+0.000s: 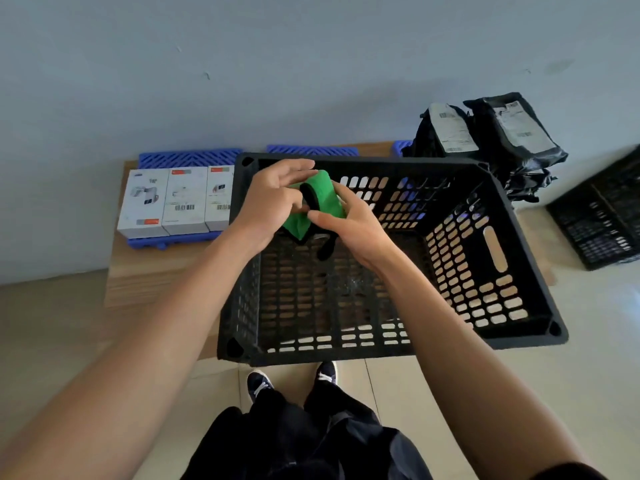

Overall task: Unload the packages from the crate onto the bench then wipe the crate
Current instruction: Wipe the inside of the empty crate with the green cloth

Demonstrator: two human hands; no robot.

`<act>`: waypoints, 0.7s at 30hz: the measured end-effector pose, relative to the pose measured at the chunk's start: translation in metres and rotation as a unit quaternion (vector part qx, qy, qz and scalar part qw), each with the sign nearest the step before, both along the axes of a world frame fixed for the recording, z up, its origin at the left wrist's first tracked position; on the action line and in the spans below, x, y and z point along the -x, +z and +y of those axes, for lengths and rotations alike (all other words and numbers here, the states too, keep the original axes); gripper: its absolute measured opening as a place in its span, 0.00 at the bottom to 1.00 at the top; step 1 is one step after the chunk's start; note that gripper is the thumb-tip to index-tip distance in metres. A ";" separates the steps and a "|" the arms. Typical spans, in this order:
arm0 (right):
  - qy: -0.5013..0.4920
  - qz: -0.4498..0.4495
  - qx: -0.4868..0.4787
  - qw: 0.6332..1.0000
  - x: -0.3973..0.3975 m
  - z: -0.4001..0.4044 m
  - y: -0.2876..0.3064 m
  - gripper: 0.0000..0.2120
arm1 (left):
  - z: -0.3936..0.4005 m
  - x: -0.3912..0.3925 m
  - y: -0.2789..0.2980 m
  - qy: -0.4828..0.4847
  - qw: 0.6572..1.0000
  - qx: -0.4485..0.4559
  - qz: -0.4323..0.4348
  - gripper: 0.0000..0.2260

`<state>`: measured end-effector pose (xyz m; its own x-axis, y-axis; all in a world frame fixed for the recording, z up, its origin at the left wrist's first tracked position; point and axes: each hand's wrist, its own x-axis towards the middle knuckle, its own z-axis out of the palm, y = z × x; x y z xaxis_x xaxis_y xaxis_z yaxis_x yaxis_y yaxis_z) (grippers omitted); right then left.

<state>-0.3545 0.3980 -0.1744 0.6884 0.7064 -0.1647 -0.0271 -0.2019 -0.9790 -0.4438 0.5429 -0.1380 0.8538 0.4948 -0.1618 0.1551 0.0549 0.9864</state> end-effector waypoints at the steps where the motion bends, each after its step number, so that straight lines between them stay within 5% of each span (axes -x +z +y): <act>1: 0.000 -0.021 0.006 1.000 -0.003 0.003 -0.004 0.29 | 0.000 -0.002 -0.003 0.010 1.000 -0.003 0.004 0.28; 8: -0.003 -0.039 0.036 0.999 -0.014 0.024 -0.040 0.14 | 0.000 -0.001 -0.017 0.028 0.985 -0.162 0.045 0.19; 11: -0.028 -0.018 0.032 0.999 -0.014 0.033 -0.049 0.14 | 0.009 0.014 -0.022 0.098 0.944 -0.313 0.050 0.15; 17: -0.072 -0.088 -0.007 0.994 0.002 0.056 -0.049 0.10 | 0.017 0.037 -0.027 0.180 0.868 -0.459 0.050 0.15; 21: -0.092 -0.139 -0.052 0.985 0.011 0.078 -0.036 0.14 | 0.021 0.047 -0.033 0.201 0.875 -0.419 0.135 0.20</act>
